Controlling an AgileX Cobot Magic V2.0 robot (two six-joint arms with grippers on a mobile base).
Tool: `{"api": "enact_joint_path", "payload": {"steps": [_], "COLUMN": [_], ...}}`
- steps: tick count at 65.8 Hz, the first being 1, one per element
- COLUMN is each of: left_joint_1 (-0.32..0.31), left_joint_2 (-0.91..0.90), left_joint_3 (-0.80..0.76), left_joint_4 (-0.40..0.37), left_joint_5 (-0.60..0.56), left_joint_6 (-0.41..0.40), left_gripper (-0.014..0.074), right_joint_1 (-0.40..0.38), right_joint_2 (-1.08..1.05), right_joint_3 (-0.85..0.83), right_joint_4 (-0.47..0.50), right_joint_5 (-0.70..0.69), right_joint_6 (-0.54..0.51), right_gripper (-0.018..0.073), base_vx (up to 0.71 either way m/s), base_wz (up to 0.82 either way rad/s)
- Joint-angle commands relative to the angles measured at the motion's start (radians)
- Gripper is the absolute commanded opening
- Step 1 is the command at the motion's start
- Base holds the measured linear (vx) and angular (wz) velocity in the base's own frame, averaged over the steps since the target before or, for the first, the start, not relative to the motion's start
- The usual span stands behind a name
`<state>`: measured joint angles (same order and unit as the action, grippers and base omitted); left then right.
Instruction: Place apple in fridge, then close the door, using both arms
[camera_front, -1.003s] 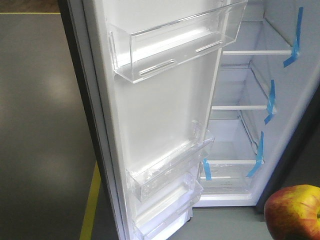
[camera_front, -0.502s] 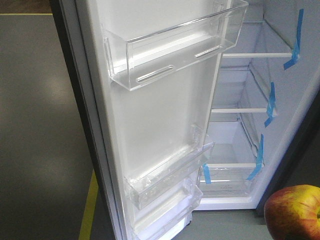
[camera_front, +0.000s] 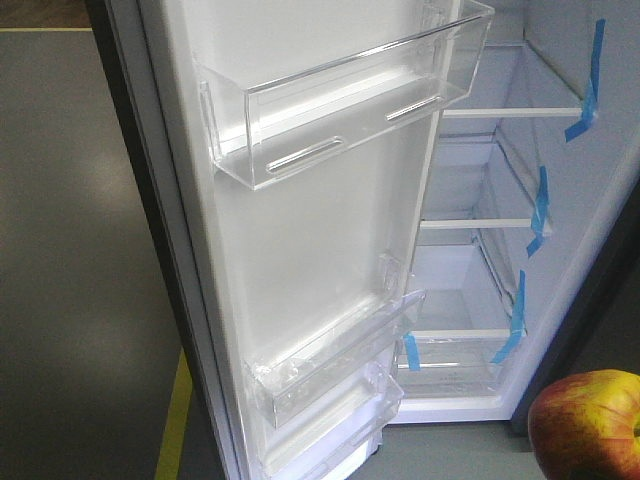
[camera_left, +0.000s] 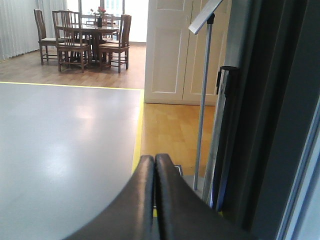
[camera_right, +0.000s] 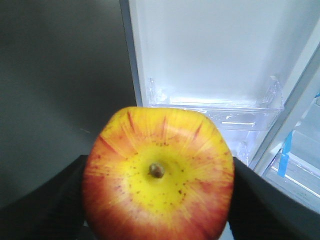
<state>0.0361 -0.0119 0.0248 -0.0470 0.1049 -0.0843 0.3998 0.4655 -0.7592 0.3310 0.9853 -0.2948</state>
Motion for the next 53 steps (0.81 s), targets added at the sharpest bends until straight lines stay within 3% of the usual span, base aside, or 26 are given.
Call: {"api": "enact_joint_path", "payload": {"steps": [1, 53], "left_joint_1": [-0.001, -0.001], "left_joint_2": [-0.015, -0.015], "left_joint_3": [0.029, 0.029], "left_joint_4": [-0.004, -0.004], "left_joint_5": [-0.072, -0.072], "left_joint_6": [-0.007, -0.007], "left_gripper": [-0.0006, -0.0006], "right_joint_1": [-0.001, -0.001], "right_joint_2": [0.006, 0.006], "right_joint_3": [-0.025, -0.025], "right_joint_4": [0.018, 0.018], "right_joint_5": [-0.069, -0.069], "right_joint_6": [-0.003, -0.003], "right_gripper": [0.0365, 0.0365], "base_vx": [0.01, 0.01], "base_wz": [-0.01, 0.0]}}
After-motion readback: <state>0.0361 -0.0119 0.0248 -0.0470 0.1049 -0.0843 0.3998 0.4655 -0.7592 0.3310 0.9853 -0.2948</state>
